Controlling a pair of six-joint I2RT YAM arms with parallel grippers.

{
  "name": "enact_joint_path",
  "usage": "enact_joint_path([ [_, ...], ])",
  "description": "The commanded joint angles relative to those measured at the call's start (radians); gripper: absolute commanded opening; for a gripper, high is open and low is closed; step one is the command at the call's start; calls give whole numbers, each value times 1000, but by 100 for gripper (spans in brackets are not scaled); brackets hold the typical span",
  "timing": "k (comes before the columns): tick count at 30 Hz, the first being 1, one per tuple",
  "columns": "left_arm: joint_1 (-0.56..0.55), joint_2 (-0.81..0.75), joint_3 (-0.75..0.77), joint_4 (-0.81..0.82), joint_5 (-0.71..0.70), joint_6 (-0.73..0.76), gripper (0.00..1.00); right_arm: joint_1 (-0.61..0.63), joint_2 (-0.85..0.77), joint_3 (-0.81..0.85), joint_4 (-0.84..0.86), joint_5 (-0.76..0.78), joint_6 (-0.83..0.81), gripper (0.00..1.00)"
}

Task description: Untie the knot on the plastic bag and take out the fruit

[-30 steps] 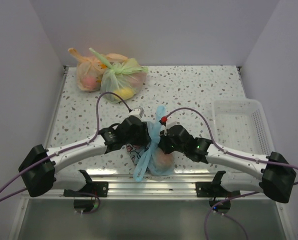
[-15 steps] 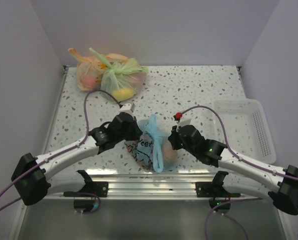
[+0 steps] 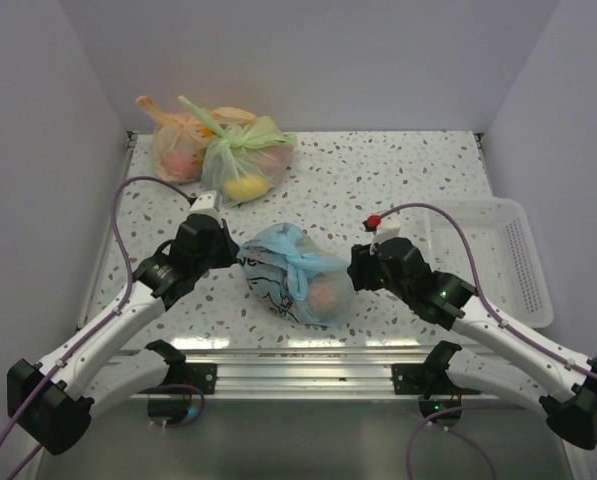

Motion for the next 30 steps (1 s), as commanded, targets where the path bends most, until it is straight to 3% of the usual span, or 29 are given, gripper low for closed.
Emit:
enact_joint_path([
  [1, 13, -34, -3, 9, 53, 84, 0, 23, 81, 159, -52, -166, -220, 61],
  [4, 13, -34, 9, 7, 96, 86, 0, 74, 144, 278, -102, -207, -343, 71],
  [7, 13, -32, 28, 2, 114, 78, 0, 101, 242, 384, -145, -267, -438, 72],
  [15, 13, -29, 52, -25, 97, 63, 0, 184, 455, 529, -179, -276, -558, 69],
  [20, 13, -25, 51, -33, 96, 60, 0, 204, 509, 517, -165, -227, -567, 62],
  [23, 13, -26, 51, -39, 85, 58, 0, 204, 511, 477, -130, -164, -567, 51],
  [30, 13, -34, 29, -47, 64, 54, 0, 204, 446, 397, -50, 21, -581, 1],
])
